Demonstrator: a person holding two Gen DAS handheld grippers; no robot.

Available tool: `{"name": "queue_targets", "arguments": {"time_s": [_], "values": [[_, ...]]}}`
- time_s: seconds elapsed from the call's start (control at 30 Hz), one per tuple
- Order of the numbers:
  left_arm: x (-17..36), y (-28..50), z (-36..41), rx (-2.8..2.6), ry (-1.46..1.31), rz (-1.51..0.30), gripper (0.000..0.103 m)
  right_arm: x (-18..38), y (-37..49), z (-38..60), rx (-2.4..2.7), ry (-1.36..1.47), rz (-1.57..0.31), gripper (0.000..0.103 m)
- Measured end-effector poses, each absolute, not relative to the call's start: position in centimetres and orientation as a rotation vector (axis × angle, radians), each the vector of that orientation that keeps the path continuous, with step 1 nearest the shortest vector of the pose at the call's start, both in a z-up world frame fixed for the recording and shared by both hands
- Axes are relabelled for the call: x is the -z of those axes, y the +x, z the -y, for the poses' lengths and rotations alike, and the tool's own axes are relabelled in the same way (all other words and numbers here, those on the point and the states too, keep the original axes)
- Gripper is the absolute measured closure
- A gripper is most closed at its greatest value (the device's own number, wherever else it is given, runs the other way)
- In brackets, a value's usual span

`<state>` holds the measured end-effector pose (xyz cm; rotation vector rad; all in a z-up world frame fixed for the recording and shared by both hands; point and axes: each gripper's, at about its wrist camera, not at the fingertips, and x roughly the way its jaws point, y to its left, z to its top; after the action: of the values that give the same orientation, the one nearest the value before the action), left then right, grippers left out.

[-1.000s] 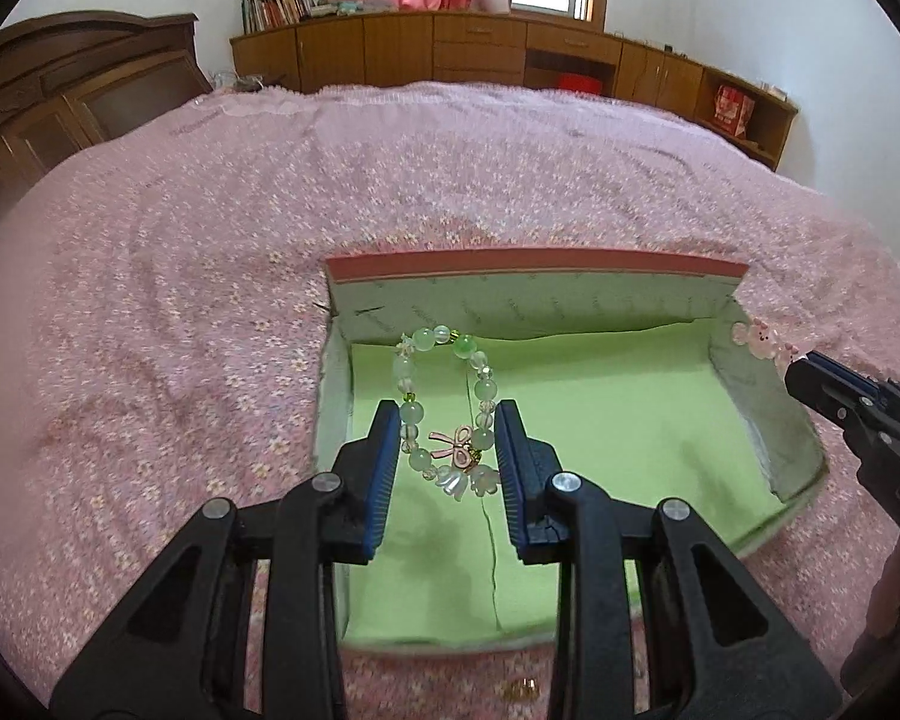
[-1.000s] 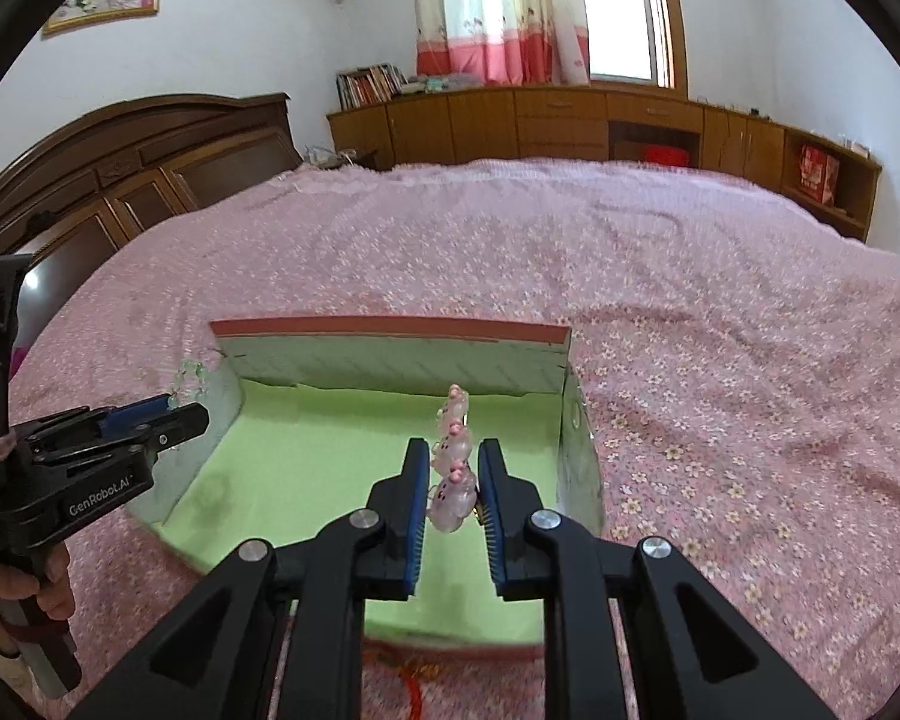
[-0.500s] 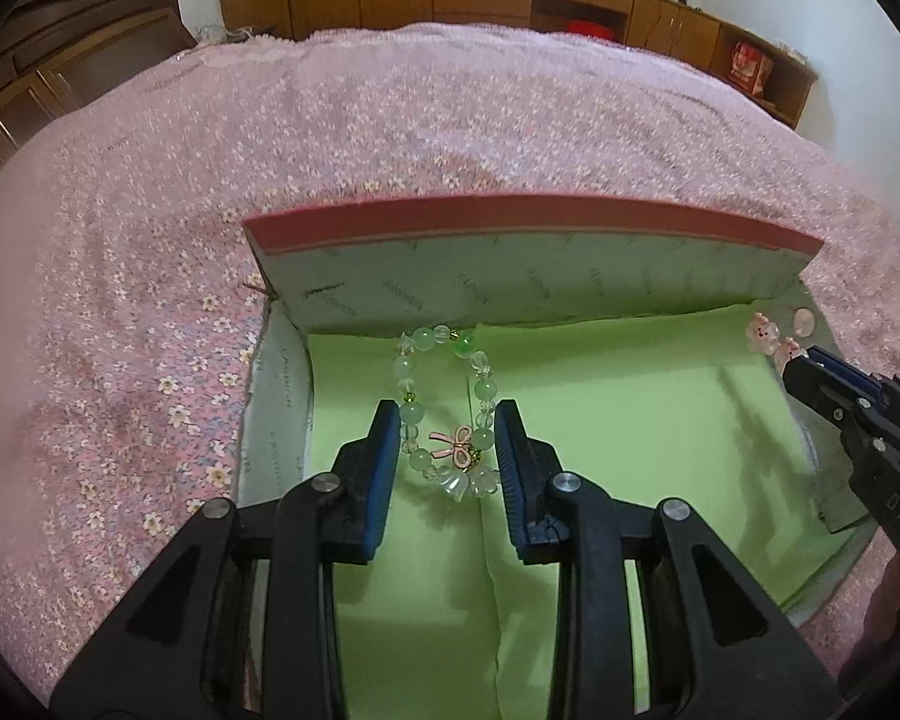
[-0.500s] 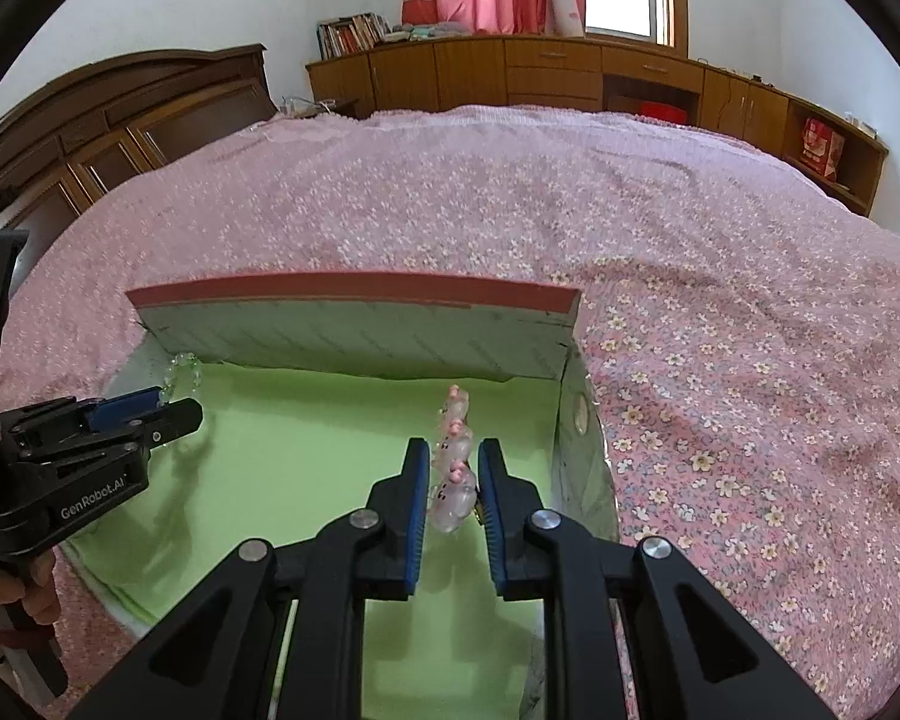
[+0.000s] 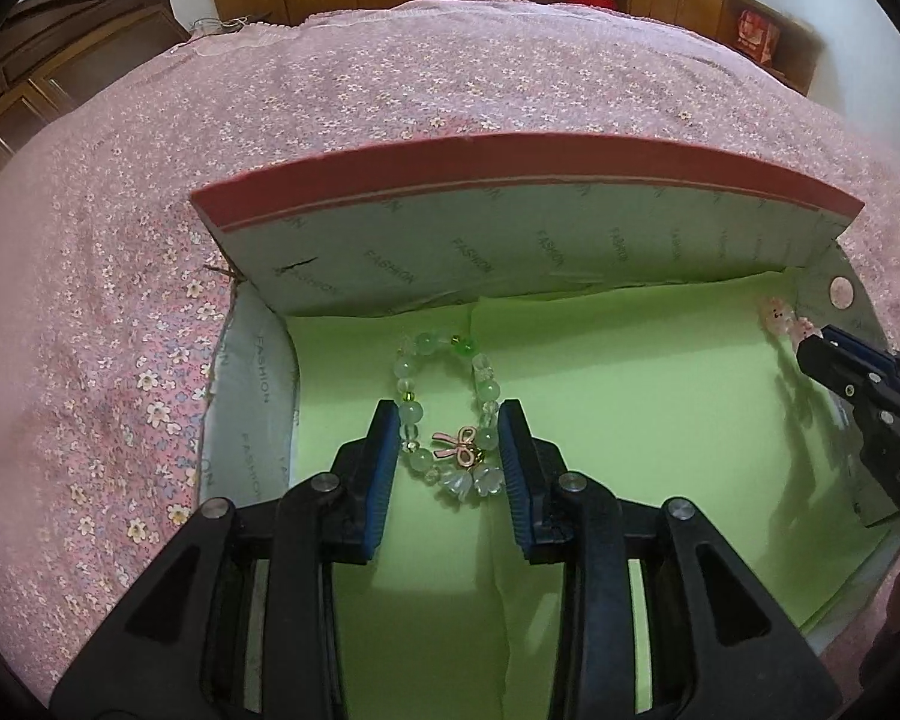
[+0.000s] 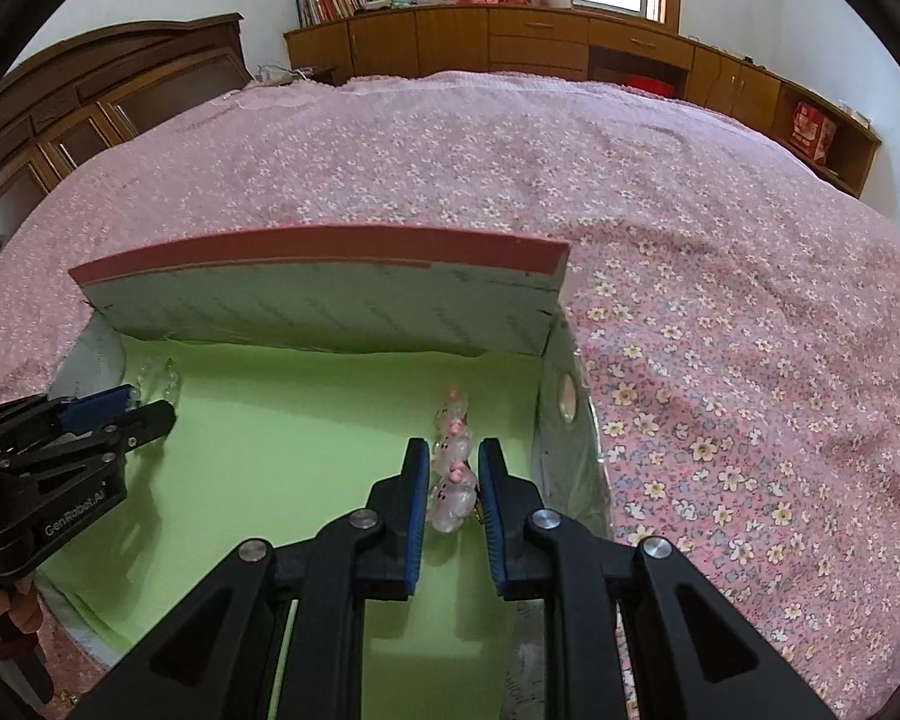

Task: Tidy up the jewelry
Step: 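Carry both bracelets into the shoebox and open both tools to release them, then withdraw both open tools from the shoebox back toward the remaining jewelry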

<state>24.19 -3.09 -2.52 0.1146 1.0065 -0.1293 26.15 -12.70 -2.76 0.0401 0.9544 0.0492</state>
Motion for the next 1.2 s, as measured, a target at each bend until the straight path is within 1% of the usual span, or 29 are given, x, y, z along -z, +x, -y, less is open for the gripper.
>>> {"name": "queue_targets", "arguments": {"time_s": [0.13, 0.2, 0.27, 0.4, 0.57, 0.63, 0.87, 0.97, 1.2], "values": [[2.5, 24.4, 3.4, 0.131, 0.126, -1.003, 0.075, 2.8, 26.4, 12.9, -0.054, 0.046, -0.957, 0.084], [2.6, 24.3, 3.6, 0.138, 0.126, -1.002, 0.074, 2.8, 26.4, 12.8, -0.056, 0.037, -0.961, 0.082], [2.5, 24.2, 3.6, 0.141, 0.132, -1.001, 0.073, 2.7, 26.3, 12.7, -0.065, 0.043, -0.958, 0.078], [2.0, 23.9, 3.7, 0.14, 0.141, -0.99, 0.071, 2.0, 25.7, 12.5, -0.083, 0.061, -0.932, 0.067], [0.6, 22.9, 3.3, 0.155, 0.118, -0.957, 0.07, 0.3, 24.8, 12.2, -0.101, 0.067, -0.885, 0.061], [0.1, 22.4, 3.1, 0.16, 0.111, -0.943, 0.069, -0.3, 24.2, 12.2, -0.104, 0.075, -0.867, 0.057], [-2.1, 19.9, 2.4, 0.172, 0.059, -0.891, 0.068, -2.6, 21.6, 11.7, -0.134, 0.096, -0.785, 0.055], [-3.3, 18.9, 2.2, 0.179, 0.04, -0.858, 0.067, -3.7, 20.2, 11.5, -0.137, 0.091, -0.745, 0.051], [-5.5, 16.0, 1.9, 0.201, 0.04, -0.794, 0.064, -5.4, 17.5, 11.5, -0.157, 0.131, -0.695, 0.05]]}}
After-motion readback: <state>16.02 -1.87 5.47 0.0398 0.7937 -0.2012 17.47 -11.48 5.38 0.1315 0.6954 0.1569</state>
